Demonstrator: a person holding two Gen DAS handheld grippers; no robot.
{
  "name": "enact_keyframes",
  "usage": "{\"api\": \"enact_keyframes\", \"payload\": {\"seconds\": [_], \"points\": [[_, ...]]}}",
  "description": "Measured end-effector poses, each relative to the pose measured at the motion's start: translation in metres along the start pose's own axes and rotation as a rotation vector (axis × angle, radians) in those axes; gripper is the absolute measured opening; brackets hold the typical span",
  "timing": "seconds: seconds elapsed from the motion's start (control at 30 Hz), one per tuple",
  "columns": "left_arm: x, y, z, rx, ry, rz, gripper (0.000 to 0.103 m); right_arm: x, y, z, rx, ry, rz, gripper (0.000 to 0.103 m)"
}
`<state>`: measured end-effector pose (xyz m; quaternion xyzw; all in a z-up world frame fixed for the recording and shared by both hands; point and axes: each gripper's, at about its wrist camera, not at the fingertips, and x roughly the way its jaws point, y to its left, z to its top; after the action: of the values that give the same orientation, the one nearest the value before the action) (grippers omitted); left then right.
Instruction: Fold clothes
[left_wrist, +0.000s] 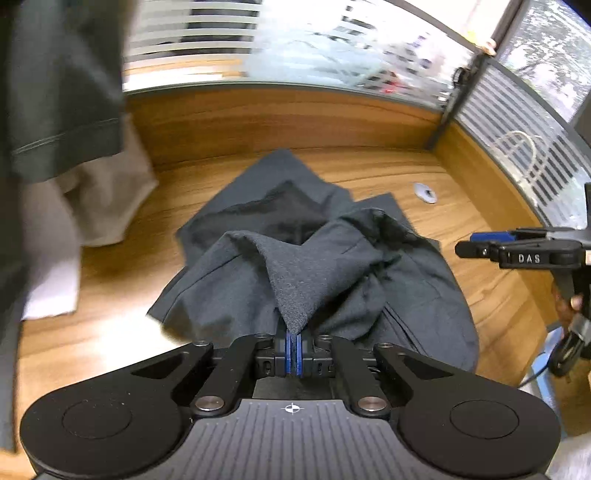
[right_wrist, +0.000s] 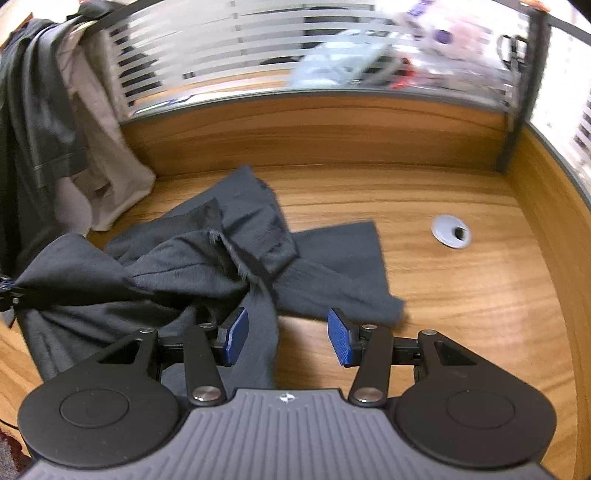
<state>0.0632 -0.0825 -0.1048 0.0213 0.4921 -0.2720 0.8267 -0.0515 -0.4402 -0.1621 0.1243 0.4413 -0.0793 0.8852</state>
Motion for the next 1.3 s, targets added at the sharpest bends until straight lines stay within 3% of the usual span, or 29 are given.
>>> {"api": "enact_keyframes", "payload": {"seconds": [0.43, 0.67, 0.9, 1.03, 1.13, 1.3], "points": [[-0.043, 0.081, -0.061, -0.137, 0.031, 0.142, 0.006, 0.043, 0.082, 0.017, -0.225, 0.074, 0.216, 0.054], [-0.047, 0.105, -0.085, -0.269, -0.056, 0.061, 0.013, 0.066, 0.112, 0.031, -0.362, 0.11, 0.309, 0.054], [-0.044, 0.131, -0.079, -0.436, -0.136, -0.036, 0.03, 0.09, 0.156, 0.051, -0.506, 0.144, 0.362, 0.059], [-0.033, 0.14, -0.069, -0.492, -0.139, -0.077, 0.052, 0.107, 0.179, 0.057, -0.563, 0.169, 0.412, 0.063], [-0.024, 0.147, -0.062, -0.544, -0.136, -0.12, 0.061, 0.121, 0.194, 0.056, -0.62, 0.195, 0.425, 0.065], [0.001, 0.163, -0.054, -0.612, -0.089, -0.147, 0.066, 0.137, 0.207, 0.057, -0.642, 0.238, 0.473, 0.065]]}}
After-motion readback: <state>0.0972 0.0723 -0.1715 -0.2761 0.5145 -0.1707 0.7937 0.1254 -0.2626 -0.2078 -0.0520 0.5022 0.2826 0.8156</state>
